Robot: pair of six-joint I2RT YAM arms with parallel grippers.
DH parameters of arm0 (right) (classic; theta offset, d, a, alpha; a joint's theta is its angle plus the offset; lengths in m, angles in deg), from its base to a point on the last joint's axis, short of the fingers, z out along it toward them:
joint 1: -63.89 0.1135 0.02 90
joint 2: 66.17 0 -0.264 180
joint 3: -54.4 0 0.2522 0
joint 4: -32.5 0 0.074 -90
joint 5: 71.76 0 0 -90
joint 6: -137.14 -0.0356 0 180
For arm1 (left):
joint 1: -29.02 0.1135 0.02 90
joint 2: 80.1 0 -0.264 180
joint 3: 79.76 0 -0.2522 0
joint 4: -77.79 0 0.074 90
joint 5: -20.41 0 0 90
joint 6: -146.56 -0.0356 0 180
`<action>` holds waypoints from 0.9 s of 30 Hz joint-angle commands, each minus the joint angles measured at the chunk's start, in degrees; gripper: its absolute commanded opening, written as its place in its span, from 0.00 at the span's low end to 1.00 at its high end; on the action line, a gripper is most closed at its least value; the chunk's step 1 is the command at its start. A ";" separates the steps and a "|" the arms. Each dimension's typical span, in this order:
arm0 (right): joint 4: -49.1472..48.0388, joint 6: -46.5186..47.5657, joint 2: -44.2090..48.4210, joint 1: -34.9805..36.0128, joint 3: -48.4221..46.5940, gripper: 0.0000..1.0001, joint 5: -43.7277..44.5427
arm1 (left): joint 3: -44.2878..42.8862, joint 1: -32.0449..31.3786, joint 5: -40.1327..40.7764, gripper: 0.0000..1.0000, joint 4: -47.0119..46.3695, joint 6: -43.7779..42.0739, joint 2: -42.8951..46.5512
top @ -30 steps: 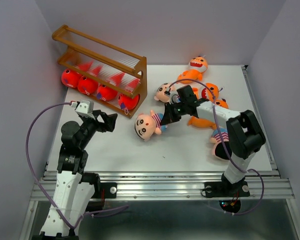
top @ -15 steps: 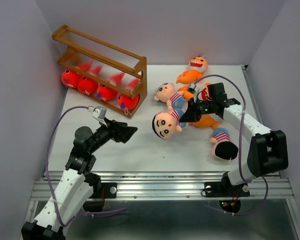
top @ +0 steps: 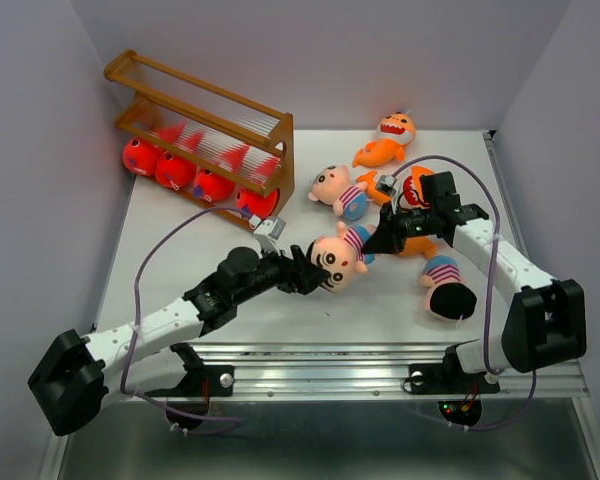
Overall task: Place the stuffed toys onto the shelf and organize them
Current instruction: Pass the stuffed toy from the right arm to the left
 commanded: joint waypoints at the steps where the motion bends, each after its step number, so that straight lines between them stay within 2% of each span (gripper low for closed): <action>1: 0.08 1.44 2.75 0.32 0.82 0.00 -3.39 | -5.59 -1.52 5.82 0.93 -4.82 -0.34 -3.76; 4: 0.08 1.61 3.45 0.32 1.35 0.01 -3.75 | -6.73 -1.69 6.18 0.92 -5.25 -0.69 -6.75; 7: 0.00 1.70 3.37 0.32 1.61 0.01 -3.48 | -7.70 -1.78 4.95 0.83 -6.05 -0.87 -7.55; 8: -0.01 1.79 3.37 0.32 1.70 0.01 -3.13 | -7.88 -1.87 4.34 0.72 -6.39 -1.30 -7.72; 10: -0.01 1.88 3.28 0.32 1.70 0.01 -2.69 | -8.23 -1.87 3.89 0.60 -6.40 -1.57 -7.90; 12: -0.18 1.88 3.10 0.32 1.61 0.01 -2.08 | -8.32 -1.78 3.54 0.39 -6.31 -2.01 -7.81; 13: -0.09 1.88 3.10 0.32 1.53 0.01 -1.99 | -7.97 -1.87 3.54 0.28 -6.31 -2.18 -7.55; 14: -0.09 1.88 3.02 0.32 1.44 0.01 -1.73 | -7.88 -1.87 4.15 0.05 -5.70 -2.36 -6.94; 15: -0.09 1.88 2.93 0.32 1.44 0.01 -1.81 | -7.79 -1.78 4.68 0.00 -5.17 -2.71 -6.50; 18: -0.01 1.97 2.84 -0.20 1.00 0.03 -1.73 | -8.32 -1.78 6.70 0.00 -1.23 -5.07 -4.13; 19: 0.08 2.05 2.84 -0.21 0.74 0.12 -1.81 | -9.10 -1.78 8.18 0.00 2.18 -7.78 -2.56; 20: 0.08 2.05 2.84 -0.21 0.73 0.26 -1.81 | -9.63 -1.78 8.89 0.00 3.87 -9.29 -1.76; 21: 0.08 2.05 2.84 -0.21 0.21 0.45 -1.73 | -10.25 -1.78 9.25 0.00 5.80 -10.87 -0.79; 22: 0.17 1.97 2.93 -0.21 0.03 0.79 -1.46 | -11.38 -1.78 10.56 0.00 7.65 -14.11 0.09; 23: 0.17 2.23 3.10 -0.21 -0.23 0.96 -1.03 | -12.09 -1.69 11.44 0.00 11.41 -15.79 1.23; 24: 0.08 2.67 3.36 -0.21 -0.41 1.00 0.28 | -12.80 -1.26 12.06 0.00 13.71 -17.55 3.50; 27: 0.17 3.81 4.68 -0.21 -1.02 1.00 5.11 | -16.40 1.28 12.59 0.00 22.47 -23.44 8.07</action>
